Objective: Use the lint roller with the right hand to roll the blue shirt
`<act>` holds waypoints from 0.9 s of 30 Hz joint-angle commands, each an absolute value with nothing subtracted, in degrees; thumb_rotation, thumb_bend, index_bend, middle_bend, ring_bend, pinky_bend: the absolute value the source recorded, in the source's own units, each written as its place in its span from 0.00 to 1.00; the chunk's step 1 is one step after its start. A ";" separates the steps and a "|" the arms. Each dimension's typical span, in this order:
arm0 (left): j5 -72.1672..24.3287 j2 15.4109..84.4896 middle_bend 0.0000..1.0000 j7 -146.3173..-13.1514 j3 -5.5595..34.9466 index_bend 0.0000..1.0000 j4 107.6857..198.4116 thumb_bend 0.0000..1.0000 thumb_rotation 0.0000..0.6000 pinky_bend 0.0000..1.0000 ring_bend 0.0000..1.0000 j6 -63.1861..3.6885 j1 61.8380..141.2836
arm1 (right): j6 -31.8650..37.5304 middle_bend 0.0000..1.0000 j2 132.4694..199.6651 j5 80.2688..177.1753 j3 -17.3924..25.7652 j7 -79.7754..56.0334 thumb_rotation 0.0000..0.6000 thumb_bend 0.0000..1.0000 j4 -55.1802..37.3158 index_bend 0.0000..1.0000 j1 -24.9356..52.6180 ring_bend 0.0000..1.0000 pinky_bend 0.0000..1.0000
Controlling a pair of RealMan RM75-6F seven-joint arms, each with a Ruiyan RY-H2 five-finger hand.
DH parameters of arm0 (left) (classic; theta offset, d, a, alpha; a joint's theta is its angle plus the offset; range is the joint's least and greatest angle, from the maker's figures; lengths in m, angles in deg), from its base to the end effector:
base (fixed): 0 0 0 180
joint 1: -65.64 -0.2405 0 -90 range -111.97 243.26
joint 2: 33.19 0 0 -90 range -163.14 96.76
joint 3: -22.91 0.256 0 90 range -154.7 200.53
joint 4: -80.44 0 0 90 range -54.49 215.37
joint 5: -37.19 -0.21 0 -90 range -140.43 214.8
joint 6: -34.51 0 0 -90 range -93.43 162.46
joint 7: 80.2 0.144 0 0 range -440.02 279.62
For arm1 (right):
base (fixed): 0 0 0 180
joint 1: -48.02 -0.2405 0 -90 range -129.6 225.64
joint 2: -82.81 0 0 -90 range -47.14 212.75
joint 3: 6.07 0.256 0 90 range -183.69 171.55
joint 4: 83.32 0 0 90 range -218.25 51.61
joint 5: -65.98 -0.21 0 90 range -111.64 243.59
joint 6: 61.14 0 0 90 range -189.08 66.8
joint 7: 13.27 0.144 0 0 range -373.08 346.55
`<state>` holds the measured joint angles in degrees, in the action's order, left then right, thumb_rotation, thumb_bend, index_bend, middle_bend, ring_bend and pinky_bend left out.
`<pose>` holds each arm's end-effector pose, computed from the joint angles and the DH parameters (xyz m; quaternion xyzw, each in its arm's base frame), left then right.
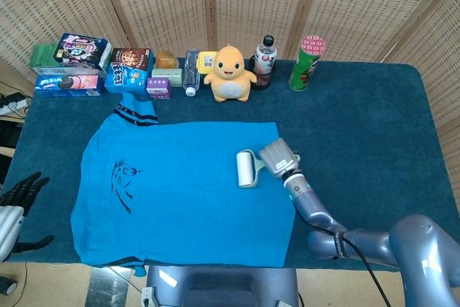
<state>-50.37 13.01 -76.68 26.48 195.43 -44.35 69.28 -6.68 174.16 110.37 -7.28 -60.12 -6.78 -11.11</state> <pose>-0.2643 0.1444 0.1885 -0.6305 -0.4572 -0.3242 0.5369 -0.1394 -0.3820 -0.0368 0.8345 -0.1810 0.1816 0.4877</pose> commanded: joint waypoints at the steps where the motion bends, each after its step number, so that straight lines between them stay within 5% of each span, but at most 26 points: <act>1: -50.40 13.07 0.00 -76.51 26.53 0.00 195.50 0.12 1.00 0.13 0.00 -44.36 69.27 | -6.71 0.72 172.89 112.88 -8.53 -58.51 1.00 1.00 -8.91 0.52 -9.46 0.96 1.00; 12: -50.96 13.09 0.00 -76.23 26.80 0.00 195.77 0.12 1.00 0.13 0.00 -44.62 69.09 | -5.96 0.72 172.41 121.52 -10.25 -53.71 1.00 1.00 -19.19 0.52 -4.32 0.96 1.00; 27: -52.46 12.38 0.00 -78.54 27.16 0.00 195.24 0.12 1.00 0.13 0.00 -46.07 68.38 | 2.85 0.72 181.40 120.24 -4.41 -74.91 1.00 1.00 -12.38 0.52 -4.74 0.96 1.00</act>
